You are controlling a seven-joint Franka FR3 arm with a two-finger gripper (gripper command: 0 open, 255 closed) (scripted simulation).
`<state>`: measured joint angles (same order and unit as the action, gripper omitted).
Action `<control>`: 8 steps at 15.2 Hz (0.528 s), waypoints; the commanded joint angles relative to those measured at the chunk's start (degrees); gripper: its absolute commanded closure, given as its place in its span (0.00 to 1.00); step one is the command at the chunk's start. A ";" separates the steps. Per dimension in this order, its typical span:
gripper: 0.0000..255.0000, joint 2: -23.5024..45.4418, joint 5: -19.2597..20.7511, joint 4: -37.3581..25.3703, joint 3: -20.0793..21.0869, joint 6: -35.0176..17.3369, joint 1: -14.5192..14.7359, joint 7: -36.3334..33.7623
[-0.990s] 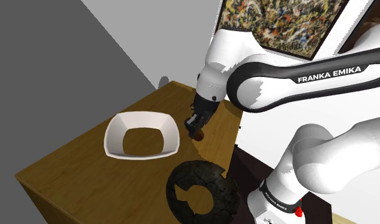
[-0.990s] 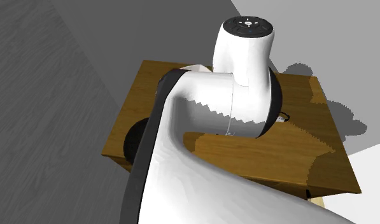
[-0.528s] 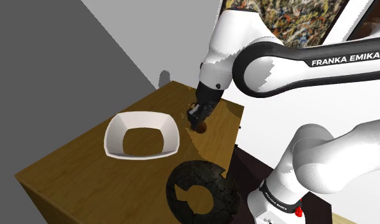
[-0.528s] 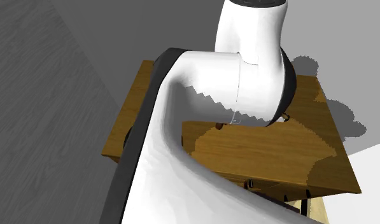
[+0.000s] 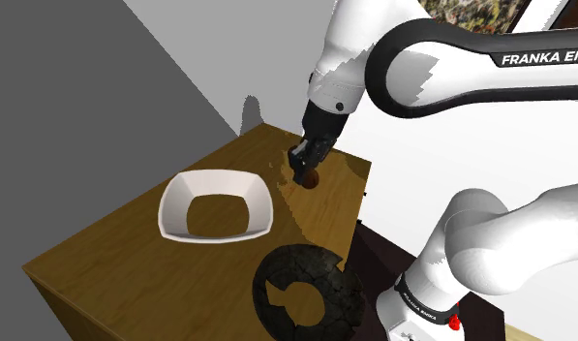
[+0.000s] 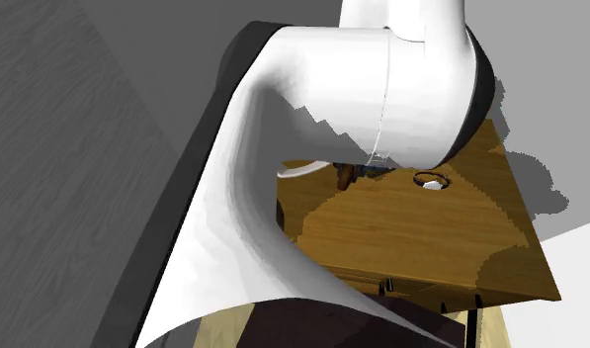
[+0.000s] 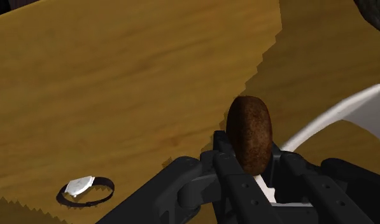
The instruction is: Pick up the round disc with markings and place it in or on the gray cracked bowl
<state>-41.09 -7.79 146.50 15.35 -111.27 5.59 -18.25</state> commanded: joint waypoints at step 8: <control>1.00 -2.07 -0.84 -4.36 1.21 6.32 1.07 -2.30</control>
<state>-42.71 -8.05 142.18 15.70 -105.41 6.13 -19.47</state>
